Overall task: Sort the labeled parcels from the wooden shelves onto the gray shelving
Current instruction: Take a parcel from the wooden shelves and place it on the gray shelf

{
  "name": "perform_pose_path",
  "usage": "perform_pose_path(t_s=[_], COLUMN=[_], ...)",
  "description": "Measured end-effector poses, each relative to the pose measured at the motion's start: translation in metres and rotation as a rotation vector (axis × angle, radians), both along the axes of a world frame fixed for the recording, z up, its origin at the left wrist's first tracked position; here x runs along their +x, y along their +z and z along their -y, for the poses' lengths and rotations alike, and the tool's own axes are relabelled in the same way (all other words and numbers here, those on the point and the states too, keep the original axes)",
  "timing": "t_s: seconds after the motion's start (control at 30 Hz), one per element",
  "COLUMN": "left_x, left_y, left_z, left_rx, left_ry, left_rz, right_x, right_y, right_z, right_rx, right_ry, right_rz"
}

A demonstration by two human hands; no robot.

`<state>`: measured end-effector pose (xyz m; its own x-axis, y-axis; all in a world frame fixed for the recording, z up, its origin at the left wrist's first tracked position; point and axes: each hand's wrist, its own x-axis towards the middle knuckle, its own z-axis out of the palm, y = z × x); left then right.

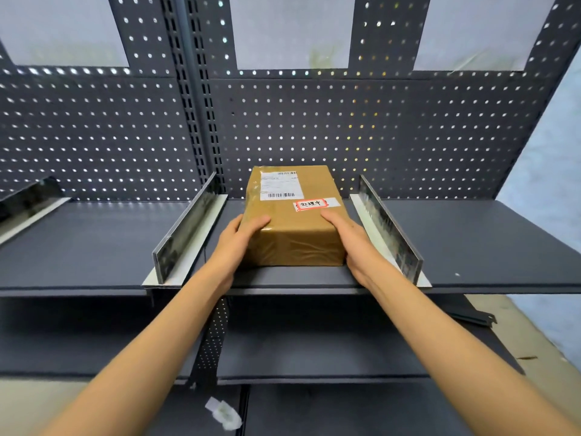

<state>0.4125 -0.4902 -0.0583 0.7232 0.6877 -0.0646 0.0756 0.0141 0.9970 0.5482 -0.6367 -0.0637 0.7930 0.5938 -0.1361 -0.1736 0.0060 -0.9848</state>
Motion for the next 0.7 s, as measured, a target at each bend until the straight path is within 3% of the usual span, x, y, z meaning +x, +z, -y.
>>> perform_pose_path(t_s=[0.27,0.4,0.57,0.7], left_x=[0.008,0.006,-0.011,-0.032], left_y=[-0.004,0.000,0.017,0.038], left_z=[-0.004,0.000,0.006,0.016], left_rx=[0.032,0.095,0.347,0.695], left_ry=[0.005,0.110,0.174,0.169], left_rz=[-0.008,-0.005,-0.010,-0.043], right_x=[0.008,0.006,0.001,-0.016], right_y=[0.000,0.007,0.031,0.053], right_z=[-0.003,-0.001,0.013,0.014], right_rx=[-0.005,-0.069,-0.212,-0.280], right_ry=[0.028,-0.008,-0.130,-0.138], right_rz=[0.024,0.105,0.559,0.912])
